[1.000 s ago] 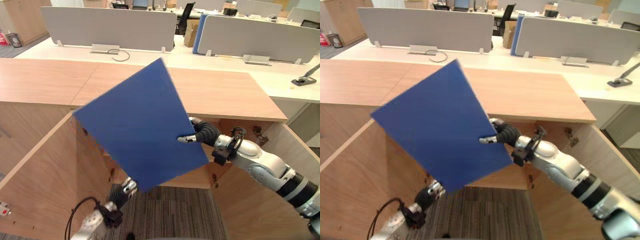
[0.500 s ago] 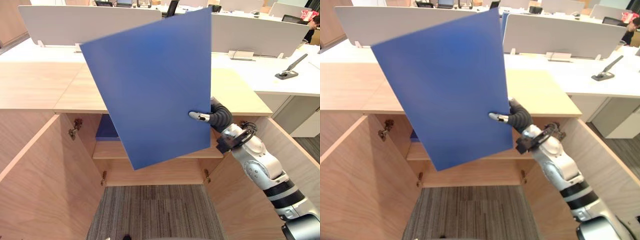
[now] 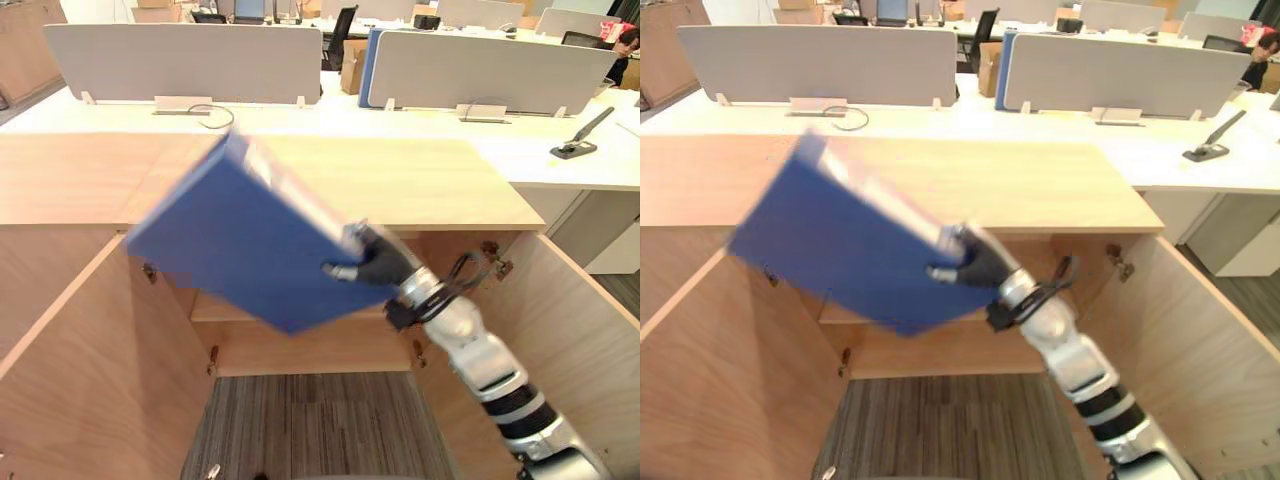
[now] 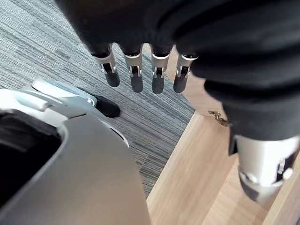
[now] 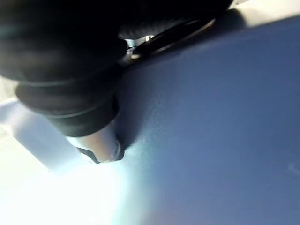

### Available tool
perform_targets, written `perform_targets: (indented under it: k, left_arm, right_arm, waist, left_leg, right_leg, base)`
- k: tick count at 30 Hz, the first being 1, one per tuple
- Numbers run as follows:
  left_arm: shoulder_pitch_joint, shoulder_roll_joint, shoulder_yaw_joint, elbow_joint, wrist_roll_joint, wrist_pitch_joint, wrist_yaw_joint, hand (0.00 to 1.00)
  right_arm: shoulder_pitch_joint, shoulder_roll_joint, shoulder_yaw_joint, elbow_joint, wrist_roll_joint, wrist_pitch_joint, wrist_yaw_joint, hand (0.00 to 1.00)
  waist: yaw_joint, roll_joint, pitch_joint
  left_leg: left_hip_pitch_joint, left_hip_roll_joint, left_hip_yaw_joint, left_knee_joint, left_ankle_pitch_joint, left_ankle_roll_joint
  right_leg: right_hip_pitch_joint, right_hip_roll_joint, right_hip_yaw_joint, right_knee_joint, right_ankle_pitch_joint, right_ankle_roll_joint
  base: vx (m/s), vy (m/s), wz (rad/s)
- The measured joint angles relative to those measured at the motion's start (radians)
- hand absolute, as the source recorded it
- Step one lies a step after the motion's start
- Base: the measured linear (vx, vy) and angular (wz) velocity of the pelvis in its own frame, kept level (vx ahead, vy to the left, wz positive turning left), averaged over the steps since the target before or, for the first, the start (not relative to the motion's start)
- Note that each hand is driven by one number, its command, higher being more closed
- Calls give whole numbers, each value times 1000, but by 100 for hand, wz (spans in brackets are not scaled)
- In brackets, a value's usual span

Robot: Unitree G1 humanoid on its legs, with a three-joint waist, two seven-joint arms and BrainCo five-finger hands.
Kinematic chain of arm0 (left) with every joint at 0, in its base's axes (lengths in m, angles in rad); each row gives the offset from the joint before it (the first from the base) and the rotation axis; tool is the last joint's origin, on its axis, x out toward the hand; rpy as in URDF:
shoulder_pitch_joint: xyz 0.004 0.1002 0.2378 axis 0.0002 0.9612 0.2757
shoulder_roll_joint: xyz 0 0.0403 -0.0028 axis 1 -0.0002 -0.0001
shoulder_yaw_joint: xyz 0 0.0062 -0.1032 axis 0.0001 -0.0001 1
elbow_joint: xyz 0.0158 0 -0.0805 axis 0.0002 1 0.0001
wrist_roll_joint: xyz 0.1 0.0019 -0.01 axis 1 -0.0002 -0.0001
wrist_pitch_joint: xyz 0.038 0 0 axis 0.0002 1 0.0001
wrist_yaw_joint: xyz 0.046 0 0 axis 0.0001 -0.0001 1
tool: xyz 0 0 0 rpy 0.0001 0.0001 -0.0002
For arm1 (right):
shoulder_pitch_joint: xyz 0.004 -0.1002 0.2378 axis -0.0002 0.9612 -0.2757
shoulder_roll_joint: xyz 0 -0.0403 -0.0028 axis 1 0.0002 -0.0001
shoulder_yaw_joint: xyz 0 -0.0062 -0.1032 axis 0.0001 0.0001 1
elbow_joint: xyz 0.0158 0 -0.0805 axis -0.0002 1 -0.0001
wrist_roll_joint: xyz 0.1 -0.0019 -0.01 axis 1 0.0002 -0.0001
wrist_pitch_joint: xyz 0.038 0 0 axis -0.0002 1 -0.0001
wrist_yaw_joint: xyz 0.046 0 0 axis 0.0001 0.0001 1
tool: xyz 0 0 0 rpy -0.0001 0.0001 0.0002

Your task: Walk over to the cabinet, pick up the folder, carry it to the office cabinet, place the folder inside the office cabinet, then close the office cabinet door

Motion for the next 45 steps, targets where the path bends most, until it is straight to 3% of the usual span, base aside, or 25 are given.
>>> perform_targets:
  k: [2, 4, 6, 9, 10, 17, 32, 34, 36, 39, 43, 45]
  left_arm:
    - [-11, 4, -24, 0, 9, -9, 8, 0]
    - [-15, 16, -47, 0, 12, -10, 12, 0]
    - [-21, 25, -67, 4, 14, -12, 27, 0]
    - [-35, 43, -101, 10, 23, -13, 40, 0]
    - [-49, 44, -115, 22, 42, -15, 46, 0]
    - [-62, 28, -112, 23, 56, -20, 91, 0]
    - [-71, 24, -111, 23, 51, -17, 133, 0]
    - [-75, 24, -112, 18, 35, -17, 140, 0]
    - [-72, 20, -110, 0, 7, -16, 147, 0]
    - [-74, 17, -111, -24, -6, -16, 151, 0]
    - [-80, 9, -110, -27, -5, -9, 151, 0]
    - [-79, 1, -108, -27, -2, -4, 151, 0]
  right_arm:
    - [56, 47, 79, 91, -7, 9, 22, 100]
    - [93, 97, 107, 152, -7, 13, 30, 100]
    - [100, 169, 127, 238, -5, 20, 30, 100]
    - [98, 233, 128, 330, -2, 34, 26, 100]
    - [97, 242, 135, 370, -4, 47, 25, 100]
    - [67, 219, 215, 471, -50, 72, 19, 100]
    - [34, 226, 292, 588, -82, 75, 17, 100]
    - [30, 223, 292, 589, -82, 75, 12, 100]
    - [17, 220, 291, 589, -82, 75, -6, 100]
    - [-15, 221, 291, 589, -80, 75, -27, 100]
    - [-18, 221, 292, 588, -80, 77, -36, 100]
    - [-17, 217, 290, 588, -80, 82, -33, 100]
  waist:
    - [5, 0, 21]
    - [-4, -4, 38]
    - [-3, -11, 60]
    - [-6, -21, 94]
    - [-7, -12, 106]
    - [3, 8, 124]
    - [4, 10, 97]
    - [6, 10, 96]
    - [18, 20, 102]
    - [36, 38, 113]
    - [55, 40, 114]
    - [59, 48, 123]
  left_leg:
    - [21, -23, -22, 1, -13, 16]
    - [27, -32, -33, 1, -13, 17]
    - [29, -31, -38, 1, -15, 35]
    - [29, -21, -44, -4, -14, 34]
    - [30, -7, -48, -4, -11, 30]
    - [-5, 35, -72, -4, 12, 7]
    - [-59, 108, -103, 8, -5, -22]
    - [-127, 113, -117, 124, -65, -26]
    - [-216, 130, -106, 368, -168, -6]
    - [-327, 227, -3, 735, -208, 23]
    - [-333, 250, 6, 750, -175, -13]
    - [-268, 241, 39, 618, -185, -40]
  right_leg:
    - [-63, -34, -7, 143, -6, -13]
    - [-70, -50, -38, 162, 0, -32]
    - [-57, -42, -75, 118, 7, -45]
    - [-33, -22, -84, 56, 14, -33]
    - [-7, 0, -85, 2, 25, -22]
    - [6, 58, -114, -77, 38, -32]
    - [40, 148, -157, -198, 64, -62]
    - [43, 153, -175, -205, 59, -69]
    - [80, 173, -183, -218, 53, -79]
    - [180, 226, -195, -233, 33, -109]
    - [198, 243, -194, -252, 33, -133]
    - [187, 239, -194, -250, 42, -139]
  base:
    - [-64, 58, -28]
    - [-79, 70, -12]
    - [-79, 55, -39]
    - [-96, 1, -20]
    - [-80, -27, -7]
    - [-12, -49, 7]
    - [57, -42, 6]
    - [13, -21, 25]
    - [13, -7, 9]
    - [12, -31, 4]
    - [-9, -69, -1]
    - [44, -36, -2]
